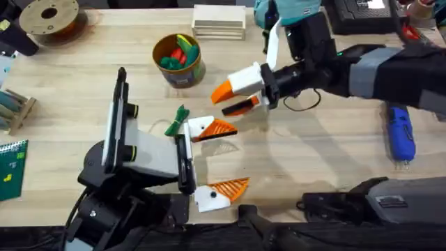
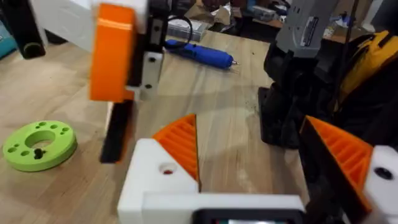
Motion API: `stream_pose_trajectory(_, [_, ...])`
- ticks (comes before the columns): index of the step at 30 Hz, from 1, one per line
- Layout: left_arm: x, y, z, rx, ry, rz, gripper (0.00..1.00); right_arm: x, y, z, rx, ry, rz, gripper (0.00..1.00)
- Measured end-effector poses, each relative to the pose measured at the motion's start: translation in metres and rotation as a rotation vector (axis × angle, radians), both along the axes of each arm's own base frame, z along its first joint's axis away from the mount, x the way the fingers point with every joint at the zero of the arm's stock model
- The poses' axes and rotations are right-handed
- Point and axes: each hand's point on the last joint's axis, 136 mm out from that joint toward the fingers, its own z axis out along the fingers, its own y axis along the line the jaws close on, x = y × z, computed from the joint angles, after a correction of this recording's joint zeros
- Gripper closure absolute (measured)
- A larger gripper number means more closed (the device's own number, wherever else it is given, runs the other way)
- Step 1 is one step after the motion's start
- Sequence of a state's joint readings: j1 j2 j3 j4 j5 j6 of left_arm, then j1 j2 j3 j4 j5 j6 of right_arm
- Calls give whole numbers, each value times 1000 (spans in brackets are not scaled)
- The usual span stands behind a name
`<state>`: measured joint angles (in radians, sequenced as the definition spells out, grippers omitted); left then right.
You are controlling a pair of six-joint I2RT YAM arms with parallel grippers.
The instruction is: Pick up the gripper from the table and insert it into the empty holder that is missing its gripper. Then pick up a screw, insert it into the mounting hole, and use the screwdriver to tighten it. Finally, clean up the table by picking up the vegetable and placing it into the bucket.
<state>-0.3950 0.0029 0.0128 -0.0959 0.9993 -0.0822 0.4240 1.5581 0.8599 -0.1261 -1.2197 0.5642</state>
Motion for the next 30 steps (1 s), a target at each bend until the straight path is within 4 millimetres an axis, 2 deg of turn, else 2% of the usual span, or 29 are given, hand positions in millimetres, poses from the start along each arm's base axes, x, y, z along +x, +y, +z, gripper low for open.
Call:
stream_pose_trajectory(3, [0,0,0,0,0,0,14,24,-6,1,-41,-51,-77,129])
stream_pose_trajectory(8, [0,0,0,0,0,0,13,67,-18,15,-178,-147,-211,125])
stream_pose_trajectory(12, [0,0,0,0,0,0,14,79,-37,14,-401,-212,-259,124])
stream_pose_trajectory(19, [0,0,0,0,0,0,14,99,-66,16,-730,-457,-263,122])
stream_pose_trajectory(22, [0,0,0,0,0,0,14,103,-67,1,-826,-491,-211,122])
stream_pose_trajectory(27, [0,0,0,0,0,0,14,107,-65,-47,-1010,-467,-80,119])
stream_pose_trajectory(30, [0,0,0,0,0,0,14,113,-58,-68,-1067,-479,-16,117])
